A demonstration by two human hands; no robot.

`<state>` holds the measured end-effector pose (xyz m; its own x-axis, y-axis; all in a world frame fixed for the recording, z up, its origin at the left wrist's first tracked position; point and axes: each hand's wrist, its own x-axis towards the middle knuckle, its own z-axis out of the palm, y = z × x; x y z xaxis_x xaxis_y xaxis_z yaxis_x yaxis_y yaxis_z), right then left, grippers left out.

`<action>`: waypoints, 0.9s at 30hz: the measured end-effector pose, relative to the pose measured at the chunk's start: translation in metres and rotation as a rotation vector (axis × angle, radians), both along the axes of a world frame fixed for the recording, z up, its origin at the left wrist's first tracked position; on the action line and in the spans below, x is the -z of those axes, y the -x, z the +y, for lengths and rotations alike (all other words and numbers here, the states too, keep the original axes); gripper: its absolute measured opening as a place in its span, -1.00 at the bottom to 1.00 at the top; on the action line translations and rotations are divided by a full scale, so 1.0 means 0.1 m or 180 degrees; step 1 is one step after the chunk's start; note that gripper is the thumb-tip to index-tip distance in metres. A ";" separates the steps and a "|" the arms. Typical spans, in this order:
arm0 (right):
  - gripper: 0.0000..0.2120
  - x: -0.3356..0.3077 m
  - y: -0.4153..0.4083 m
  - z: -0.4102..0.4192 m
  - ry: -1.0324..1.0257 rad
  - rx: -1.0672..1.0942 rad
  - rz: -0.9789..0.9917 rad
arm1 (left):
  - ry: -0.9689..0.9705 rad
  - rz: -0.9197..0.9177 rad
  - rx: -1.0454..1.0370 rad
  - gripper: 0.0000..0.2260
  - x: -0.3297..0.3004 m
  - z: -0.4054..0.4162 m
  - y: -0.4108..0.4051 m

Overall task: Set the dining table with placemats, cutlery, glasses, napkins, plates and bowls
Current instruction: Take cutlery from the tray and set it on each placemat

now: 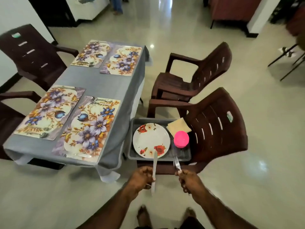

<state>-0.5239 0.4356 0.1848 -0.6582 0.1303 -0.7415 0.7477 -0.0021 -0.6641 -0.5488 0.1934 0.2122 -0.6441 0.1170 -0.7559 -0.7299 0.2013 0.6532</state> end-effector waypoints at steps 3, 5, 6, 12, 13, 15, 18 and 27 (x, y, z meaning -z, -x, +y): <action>-0.80 -0.04 -0.23 0.53 0.0060 0.0172 -0.0027 | 0.0032 0.0097 0.0275 -0.77 -0.03 0.54 -0.02; -0.79 0.00 -0.39 0.89 0.0114 0.0323 -0.0023 | 0.0062 0.0089 0.0492 -0.79 0.01 0.99 -0.03; -0.78 0.02 -0.48 1.11 0.0149 0.0400 -0.0028 | 0.0093 0.0059 0.0588 -0.80 0.02 1.25 -0.06; -0.77 0.05 -1.11 2.63 -0.0144 0.0381 -0.0068 | 0.0081 -0.0068 0.0895 -0.87 0.14 2.91 -0.35; -0.72 0.04 -1.16 2.81 -0.0266 0.0347 -0.0033 | 0.0056 -0.0080 0.0969 -0.88 0.14 3.08 -0.35; -0.70 -0.04 -1.31 3.44 -0.0429 0.0585 0.0013 | 0.0020 -0.0093 0.1232 -0.90 0.13 3.71 -0.40; -0.77 -0.16 -1.33 4.19 -0.0501 0.0855 0.0151 | 0.0007 -0.0077 0.1527 -0.92 0.05 4.50 -0.38; -0.73 -0.08 -0.20 5.44 -0.0526 0.1226 0.0186 | -0.0015 -0.0300 0.1770 -0.96 0.23 6.01 0.45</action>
